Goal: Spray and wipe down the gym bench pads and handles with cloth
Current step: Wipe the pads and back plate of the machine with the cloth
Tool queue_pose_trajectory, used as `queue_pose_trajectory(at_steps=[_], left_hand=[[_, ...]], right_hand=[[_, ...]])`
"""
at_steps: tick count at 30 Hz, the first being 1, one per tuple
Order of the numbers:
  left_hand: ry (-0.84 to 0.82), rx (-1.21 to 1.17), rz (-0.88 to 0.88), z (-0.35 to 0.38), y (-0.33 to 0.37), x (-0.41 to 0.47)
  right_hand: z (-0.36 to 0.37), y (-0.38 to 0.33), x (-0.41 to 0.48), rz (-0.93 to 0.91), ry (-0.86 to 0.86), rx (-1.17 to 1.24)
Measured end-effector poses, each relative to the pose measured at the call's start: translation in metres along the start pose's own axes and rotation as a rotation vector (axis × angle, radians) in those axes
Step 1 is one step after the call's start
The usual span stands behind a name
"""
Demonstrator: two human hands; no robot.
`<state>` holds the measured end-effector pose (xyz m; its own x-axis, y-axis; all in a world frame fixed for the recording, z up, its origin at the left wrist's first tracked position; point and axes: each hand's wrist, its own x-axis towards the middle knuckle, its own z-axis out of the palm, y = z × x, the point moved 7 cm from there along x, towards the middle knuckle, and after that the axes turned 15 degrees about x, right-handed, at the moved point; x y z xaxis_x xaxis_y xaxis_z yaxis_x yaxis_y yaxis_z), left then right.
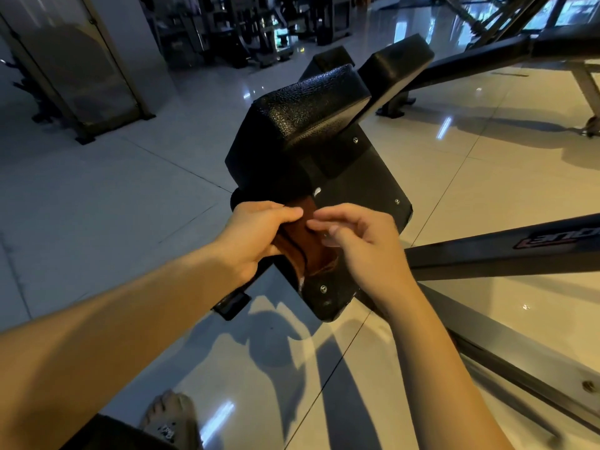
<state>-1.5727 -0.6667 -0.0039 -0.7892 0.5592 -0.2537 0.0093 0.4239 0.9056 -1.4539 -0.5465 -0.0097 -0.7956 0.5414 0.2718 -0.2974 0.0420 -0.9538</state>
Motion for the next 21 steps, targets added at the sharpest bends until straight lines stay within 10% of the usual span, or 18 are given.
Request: queue_pose_trajectory(at_steps=[3,9,17,21], left_hand=[[-0.109,0.091,0.032,0.001,0.006,0.003],[-0.113,0.195,0.088,-0.002,0.008,0.013],[0.132,0.893,0.183,-0.019,-0.025,0.045],[0.194,1.225,0.27,-0.028,-0.033,0.045]], right_hand=[[-0.032,0.014,0.005,0.029,0.188,0.047],[-0.009,0.061,-0.005,0.455,-0.096,0.597],[-0.066,0.109,-0.005,0.655,0.334,0.419],[-0.107,0.136,0.005,0.519,0.6,-0.104]])
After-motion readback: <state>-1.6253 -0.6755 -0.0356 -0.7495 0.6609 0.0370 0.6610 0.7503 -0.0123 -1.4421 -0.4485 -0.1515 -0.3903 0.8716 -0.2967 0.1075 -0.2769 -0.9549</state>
